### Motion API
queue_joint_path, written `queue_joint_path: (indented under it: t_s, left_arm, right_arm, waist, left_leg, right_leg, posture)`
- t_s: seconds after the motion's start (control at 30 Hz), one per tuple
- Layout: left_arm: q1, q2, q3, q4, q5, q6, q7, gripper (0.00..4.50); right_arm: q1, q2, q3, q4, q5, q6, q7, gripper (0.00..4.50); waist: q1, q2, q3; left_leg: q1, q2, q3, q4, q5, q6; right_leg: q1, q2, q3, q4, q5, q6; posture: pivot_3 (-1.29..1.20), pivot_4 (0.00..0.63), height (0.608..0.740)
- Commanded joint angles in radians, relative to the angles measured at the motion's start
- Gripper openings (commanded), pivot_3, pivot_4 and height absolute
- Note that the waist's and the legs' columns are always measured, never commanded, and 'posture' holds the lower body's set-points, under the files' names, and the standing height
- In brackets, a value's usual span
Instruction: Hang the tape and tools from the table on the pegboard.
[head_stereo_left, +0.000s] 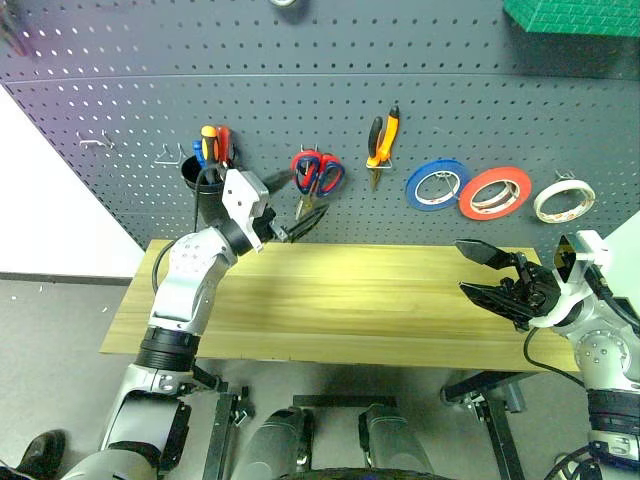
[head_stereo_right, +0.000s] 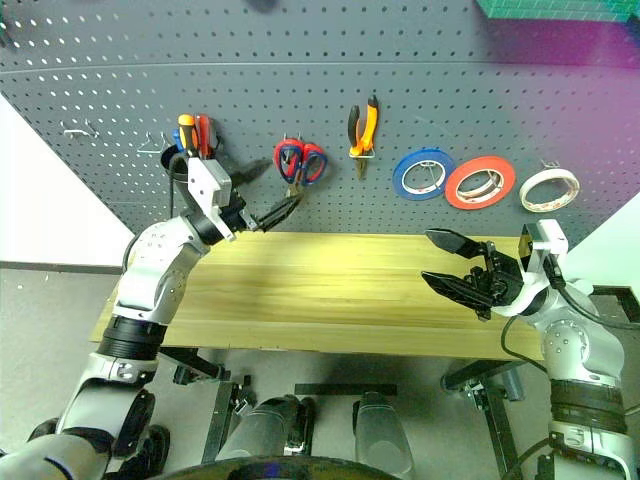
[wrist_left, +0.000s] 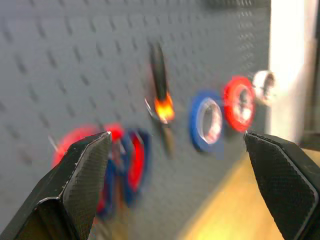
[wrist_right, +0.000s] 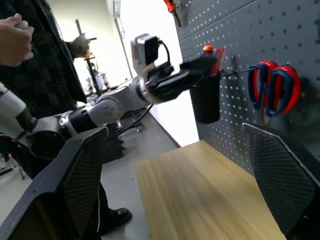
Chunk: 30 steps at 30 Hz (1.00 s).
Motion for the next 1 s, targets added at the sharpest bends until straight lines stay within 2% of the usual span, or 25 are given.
queue_joint_path:
  t_s: [0.03,0.17,0.23,0.43,0.63,0.9,1.0]
  left_arm:
    - [0.061,0.061,0.004,-0.018,-0.011,0.069,-0.075,4.45]
    - [0.147,0.102,-0.023,0.009,0.001,0.128,-0.139,4.45]
    - [0.172,0.103,-0.024,0.045,0.047,0.075,-0.130,4.45]
    - [0.181,0.055,0.030,0.168,0.091,-0.020,-0.044,4.45]
    - [0.203,0.004,0.050,0.191,0.126,-0.095,0.036,4.45]
    - [0.225,-0.034,0.090,0.180,0.120,-0.117,0.087,4.45]
    - [0.225,-0.043,0.089,0.195,0.139,-0.138,0.105,4.45]
  right_arm:
    - [-0.014,-0.002,-0.003,0.032,-0.030,-0.048,0.024,4.50]
    - [-0.014,-0.007,0.023,0.059,-0.093,-0.093,0.028,4.50]
    - [-0.025,0.001,0.036,0.063,-0.114,-0.109,0.016,4.50]
    - [-0.097,0.051,0.049,0.164,-0.210,-0.202,-0.110,4.50]
    - [-0.106,0.097,0.060,0.237,-0.270,-0.281,-0.183,4.50]
    - [-0.121,0.173,0.027,0.389,-0.368,-0.430,-0.426,4.50]
    - [-0.100,0.206,0.047,0.391,-0.391,-0.467,-0.468,4.50]
  waist:
    - [-0.006,0.001,-0.007]
    - [-0.012,0.004,-0.023]
    - [-0.013,0.006,-0.028]
    - [-0.020,0.007,-0.044]
    - [-0.018,0.007,-0.050]
    - [-0.019,0.009,-0.058]
    - [-0.020,0.009,-0.060]
  left_leg:
    - [0.003,0.000,0.000,-0.001,-0.001,-0.001]
    - [0.008,0.000,0.000,-0.001,-0.002,-0.002]
    - [0.009,0.000,-0.001,-0.001,-0.002,-0.002]
    - [0.009,0.000,-0.001,-0.001,-0.002,-0.002]
    - [0.009,0.000,-0.001,-0.001,-0.002,-0.002]
    - [0.011,0.000,-0.001,-0.002,-0.002,-0.002]
    - [0.011,0.000,-0.001,-0.002,-0.002,-0.002]
  right_leg:
    - [0.001,0.000,0.000,0.000,0.000,0.000]
    - [0.008,0.000,0.000,-0.002,0.000,0.000]
    - [0.009,0.000,0.000,-0.003,0.000,0.000]
    - [0.009,-0.001,0.000,-0.003,0.000,0.000]
    - [0.009,-0.001,0.000,-0.004,0.000,0.000]
    - [0.010,0.000,0.000,-0.003,0.000,0.000]
    - [0.010,0.000,0.000,-0.003,0.000,0.000]
  posture:
    - [-0.13,0.023,0.740]
    - [-0.14,0.015,0.740]
    - [-0.14,0.010,0.740]
    - [-0.12,0.000,0.740]
    - [-0.10,0.000,0.740]
    - [-0.10,0.000,0.740]
    - [-0.11,0.000,0.740]
